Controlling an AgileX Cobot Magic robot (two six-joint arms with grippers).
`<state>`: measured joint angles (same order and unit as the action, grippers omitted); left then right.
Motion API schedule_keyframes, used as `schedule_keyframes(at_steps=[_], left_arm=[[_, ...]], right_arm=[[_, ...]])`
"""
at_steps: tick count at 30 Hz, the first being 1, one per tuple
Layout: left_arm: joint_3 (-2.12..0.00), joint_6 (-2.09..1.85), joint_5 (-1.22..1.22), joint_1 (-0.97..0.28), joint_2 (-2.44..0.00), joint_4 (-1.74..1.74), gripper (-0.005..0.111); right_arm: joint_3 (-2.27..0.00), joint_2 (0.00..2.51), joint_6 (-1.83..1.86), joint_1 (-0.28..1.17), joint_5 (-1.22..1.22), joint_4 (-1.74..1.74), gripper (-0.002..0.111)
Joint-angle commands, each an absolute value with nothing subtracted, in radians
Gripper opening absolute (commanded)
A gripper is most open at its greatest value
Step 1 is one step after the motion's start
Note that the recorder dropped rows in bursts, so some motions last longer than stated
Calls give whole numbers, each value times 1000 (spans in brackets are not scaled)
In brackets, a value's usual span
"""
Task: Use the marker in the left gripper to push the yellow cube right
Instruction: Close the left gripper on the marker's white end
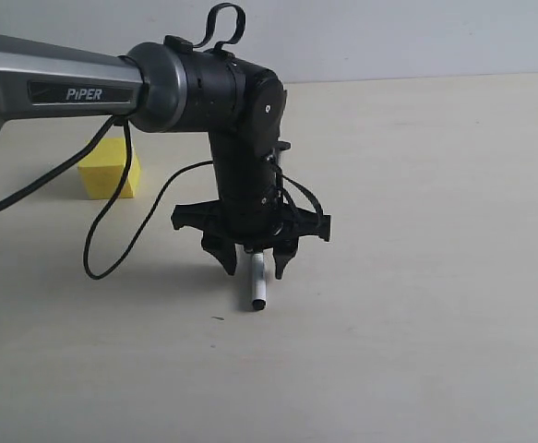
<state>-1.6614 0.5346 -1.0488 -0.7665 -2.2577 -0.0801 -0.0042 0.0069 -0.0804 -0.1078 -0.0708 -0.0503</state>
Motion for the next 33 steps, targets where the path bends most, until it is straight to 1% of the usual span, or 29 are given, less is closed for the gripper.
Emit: schedule_keyframes(at_steps=[1,4,6,9,10,16,33], left_arm=[[-1666,560,-1041,-788,-2258,-85,56],[-1666,569,-1038,-789,-2258,-85,56],[-1666,573,-1038,-789,-2258,-85,53],[-1666,573,-1040,-789,-2258,-85,41],[-1666,573,-1040,-789,-2258,-85,41],[-1666,575,-1040,-789,-2258,-85,49],[-1666,583,-1040,-789,-2261,-69,50]], right_arm=[[0,0,-79,-115,-66,-51,0],[0,0,-79,-115,-66,-51,0],[0,0,-79,-115,-66,-51,0],[0,0,-79,-115,-66,-51,0],[0,0,-79,-115,-66,-51,0],[0,0,-79,-115,-66,-51,0],[0,0,-79,-115,-66,-51,0]])
